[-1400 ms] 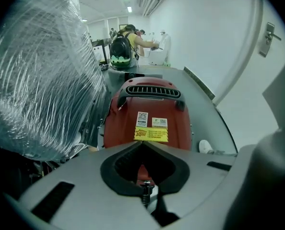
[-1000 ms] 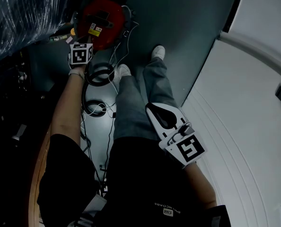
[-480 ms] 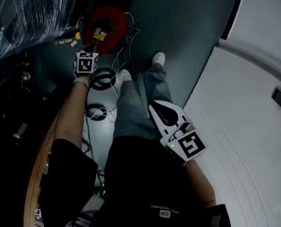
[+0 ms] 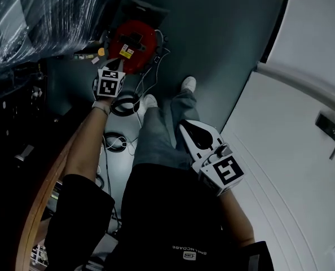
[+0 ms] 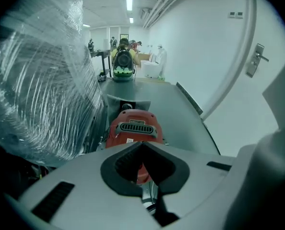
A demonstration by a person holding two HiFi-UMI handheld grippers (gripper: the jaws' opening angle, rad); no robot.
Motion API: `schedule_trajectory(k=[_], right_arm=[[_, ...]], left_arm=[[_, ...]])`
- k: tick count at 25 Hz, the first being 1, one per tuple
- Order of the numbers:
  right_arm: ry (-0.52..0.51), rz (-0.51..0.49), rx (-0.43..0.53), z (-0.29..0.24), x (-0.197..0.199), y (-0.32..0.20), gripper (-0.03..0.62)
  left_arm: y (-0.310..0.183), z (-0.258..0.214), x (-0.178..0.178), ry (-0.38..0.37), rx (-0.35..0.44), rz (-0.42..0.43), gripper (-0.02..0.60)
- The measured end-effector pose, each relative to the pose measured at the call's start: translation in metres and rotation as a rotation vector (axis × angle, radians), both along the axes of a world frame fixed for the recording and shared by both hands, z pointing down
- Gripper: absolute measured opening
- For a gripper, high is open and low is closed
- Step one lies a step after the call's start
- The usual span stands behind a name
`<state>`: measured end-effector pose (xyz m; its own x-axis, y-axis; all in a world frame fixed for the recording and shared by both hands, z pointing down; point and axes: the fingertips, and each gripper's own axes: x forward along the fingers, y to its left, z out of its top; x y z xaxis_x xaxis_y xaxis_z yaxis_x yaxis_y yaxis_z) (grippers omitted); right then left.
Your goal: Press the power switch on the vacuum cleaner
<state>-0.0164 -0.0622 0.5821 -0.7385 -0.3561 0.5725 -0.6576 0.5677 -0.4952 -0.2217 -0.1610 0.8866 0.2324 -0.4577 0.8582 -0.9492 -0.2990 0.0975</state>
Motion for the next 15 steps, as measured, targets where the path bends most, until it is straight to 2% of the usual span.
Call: schedule_trajectory(k=[6, 15], right_arm=[[-0.027, -0.016, 0.043, -0.036, -0.003, -0.013, 0.034], [-0.015, -0.100, 0.132, -0.087, 0.010, -0.025, 0.034]], left_arm=[[0.004, -0.075, 0.019, 0.048, 0.048, 0.072, 0.015], [0.000, -0.238, 0.043, 0.137, 0.211, 0.039, 0.015]])
